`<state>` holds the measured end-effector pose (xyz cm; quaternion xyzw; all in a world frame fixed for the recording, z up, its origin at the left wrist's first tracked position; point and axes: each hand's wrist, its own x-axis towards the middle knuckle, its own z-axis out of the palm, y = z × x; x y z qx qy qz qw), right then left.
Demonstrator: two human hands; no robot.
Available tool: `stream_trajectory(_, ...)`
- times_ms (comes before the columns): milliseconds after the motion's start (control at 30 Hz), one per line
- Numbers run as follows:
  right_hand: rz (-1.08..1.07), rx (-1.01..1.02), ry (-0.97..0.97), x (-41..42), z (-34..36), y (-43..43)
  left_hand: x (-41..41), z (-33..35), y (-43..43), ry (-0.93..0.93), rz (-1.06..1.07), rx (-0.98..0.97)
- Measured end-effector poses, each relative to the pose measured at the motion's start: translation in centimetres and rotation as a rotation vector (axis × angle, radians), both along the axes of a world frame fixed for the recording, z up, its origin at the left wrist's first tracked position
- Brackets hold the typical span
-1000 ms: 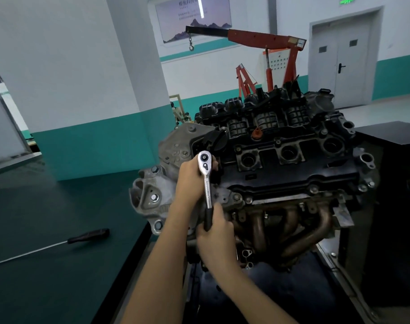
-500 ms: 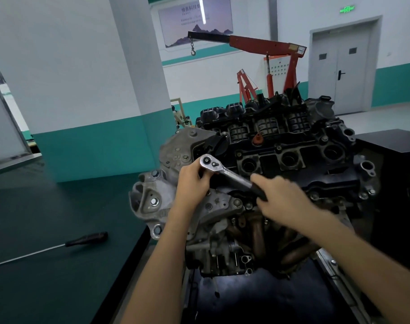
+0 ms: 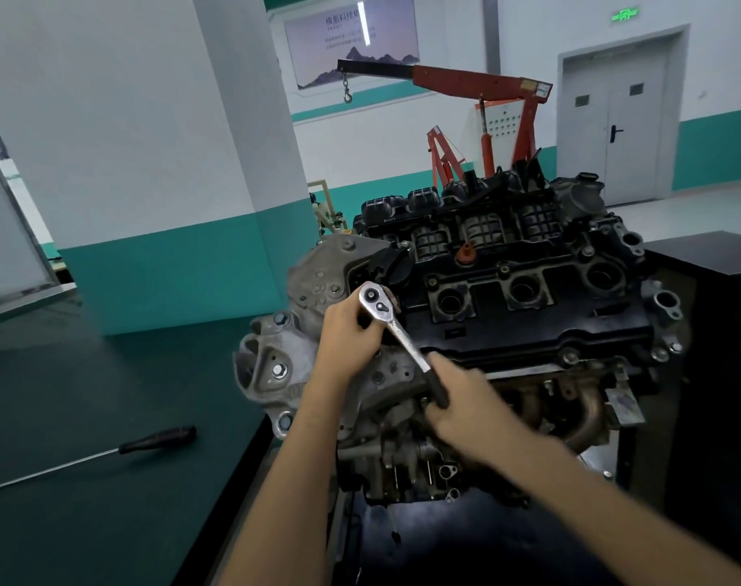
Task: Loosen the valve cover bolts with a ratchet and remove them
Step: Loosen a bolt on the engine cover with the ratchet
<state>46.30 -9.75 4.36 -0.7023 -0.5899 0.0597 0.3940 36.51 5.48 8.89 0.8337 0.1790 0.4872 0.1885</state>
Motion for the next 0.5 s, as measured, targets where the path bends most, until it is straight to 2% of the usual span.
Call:
stream_trajectory(133, -0.118, -0.141, -0.614, 7.1, 6.2, -0.7, 0.0, 0.2, -0.1, 0.029, -0.006, 0.035)
stream_trajectory(167, -0.128, -0.123, -0.704, 7.8, 7.3, -0.6, 0.0, 0.2, -0.2, 0.024, 0.011, 0.03)
stream_trajectory(233, -0.131, -0.083, -0.732, 7.8, 7.8, -0.3, 0.1, 0.1, -0.3, 0.015, 0.057, 0.026)
stream_trajectory(300, -0.144, -0.073, -0.616, 6.5, 5.8, -0.5, 0.2, 0.0, -0.4, 0.004, 0.111, 0.033)
stream_trajectory(433, -0.049, 0.013, -0.009, 0.0, -0.4, -0.6, 0.5, -0.3, 0.0, 0.042, 0.147, 0.025)
stream_trajectory(500, -0.028, 0.073, 0.15, -3.5, -2.0, 0.8, 0.6, -0.4, 0.3, 0.024, 0.136, 0.017)
